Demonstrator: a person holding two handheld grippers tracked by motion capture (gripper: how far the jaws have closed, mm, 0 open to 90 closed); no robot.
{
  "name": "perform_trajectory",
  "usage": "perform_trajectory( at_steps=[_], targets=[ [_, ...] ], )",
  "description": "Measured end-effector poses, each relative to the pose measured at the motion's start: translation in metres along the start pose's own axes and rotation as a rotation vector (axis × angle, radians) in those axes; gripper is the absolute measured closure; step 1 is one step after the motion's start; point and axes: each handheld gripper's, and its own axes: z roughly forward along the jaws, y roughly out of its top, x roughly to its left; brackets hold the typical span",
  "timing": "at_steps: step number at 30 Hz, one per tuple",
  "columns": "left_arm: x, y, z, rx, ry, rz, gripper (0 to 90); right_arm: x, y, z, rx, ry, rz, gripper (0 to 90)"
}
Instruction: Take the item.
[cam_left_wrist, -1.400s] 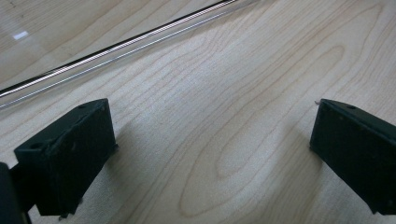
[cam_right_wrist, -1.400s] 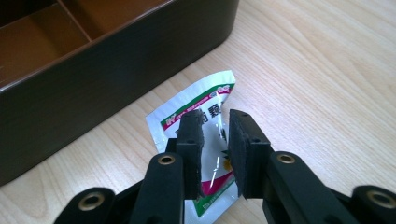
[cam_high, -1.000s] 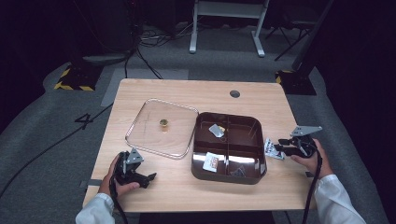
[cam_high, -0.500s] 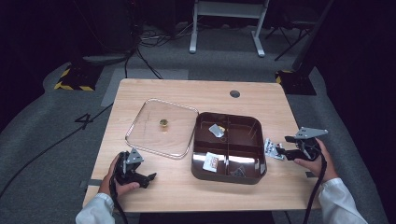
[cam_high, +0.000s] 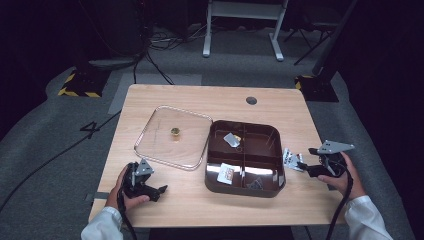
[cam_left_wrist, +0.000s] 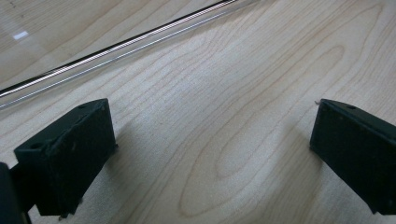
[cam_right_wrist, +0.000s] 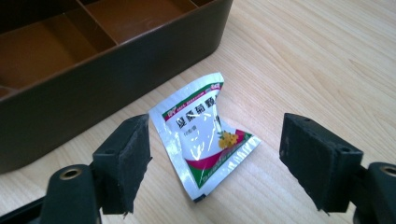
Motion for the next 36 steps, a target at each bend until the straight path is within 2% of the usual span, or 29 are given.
perform_trajectory(
  at_steps=[7,13,20,32,36],
  targets=[
    [0.000,0.000,0.000,0.001,0.000,0.001,0.2,0.003,-0.009,-0.004,-0.001,0.000,0.003,24.0],
    [0.000,0.000,0.000,0.000,0.000,0.001,0.2,0.007,-0.019,-0.002,0.027,-0.011,-0.010,24.0],
    [0.000,0.000,0.000,0.001,0.000,0.001,0.2,0.009,-0.031,-0.001,0.038,-0.010,0.003,24.1],
    [0.000,0.000,0.000,0.001,0.000,0.001,0.2,0.011,-0.057,0.002,0.055,-0.005,0.065,24.0],
    [0.000,0.000,0.000,0.001,0.000,0.001,0.2,0.011,-0.066,0.000,0.025,-0.001,0.104,23.6]
  ],
)
